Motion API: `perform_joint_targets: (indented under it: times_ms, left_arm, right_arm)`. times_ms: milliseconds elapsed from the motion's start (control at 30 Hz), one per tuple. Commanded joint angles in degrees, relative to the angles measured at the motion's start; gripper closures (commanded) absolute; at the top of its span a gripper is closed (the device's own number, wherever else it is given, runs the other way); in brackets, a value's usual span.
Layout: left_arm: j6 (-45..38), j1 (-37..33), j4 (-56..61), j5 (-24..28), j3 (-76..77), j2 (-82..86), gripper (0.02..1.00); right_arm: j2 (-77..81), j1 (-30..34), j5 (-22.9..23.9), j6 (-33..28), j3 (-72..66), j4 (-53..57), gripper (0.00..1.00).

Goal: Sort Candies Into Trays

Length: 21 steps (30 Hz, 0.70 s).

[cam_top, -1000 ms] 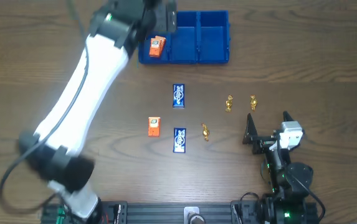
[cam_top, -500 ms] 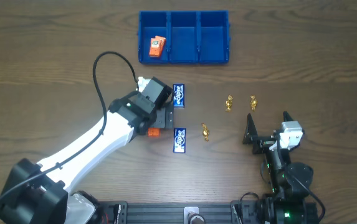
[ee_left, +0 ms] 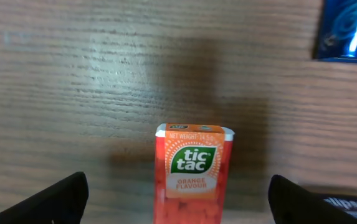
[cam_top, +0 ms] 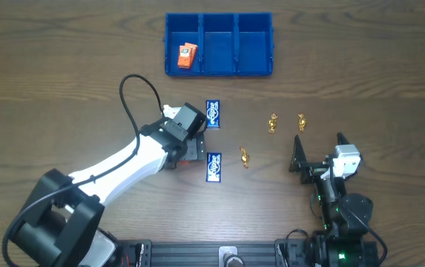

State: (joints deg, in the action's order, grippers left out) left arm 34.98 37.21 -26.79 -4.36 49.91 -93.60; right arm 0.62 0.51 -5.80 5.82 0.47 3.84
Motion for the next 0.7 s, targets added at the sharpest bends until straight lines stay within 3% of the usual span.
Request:
perform_joint_targets:
  times_ms: [33,267,333,467,700]
  left_arm:
    - [1.25,0.13,1.09,0.66,-0.2,-3.15,0.143]
    - [1.03,0.72,2.03,0.87,-0.2,-5.31,0.242]
    - [1.03,0.74,2.25,0.98,-0.2,-5.4,0.323]
    - [1.03,0.74,2.69,0.96,-0.2,-5.4,0.584]
    - [1.03,0.74,3.21,0.94,-0.2,-5.4,0.691]
  right_arm:
    - [-0.35,-0.02,-0.31,0.09,0.0,0.42,0.003]
    - [-0.35,-0.02,-0.31,0.09,0.0,0.39,0.003]
    - [-0.35,-0.02,-0.31,0.09,0.0,0.42,0.003]
    - [-0.35,-0.02,-0.31,0.09,0.0,0.42,0.003]
    - [-0.35,-0.02,-0.31,0.09,0.0,0.42,0.003]
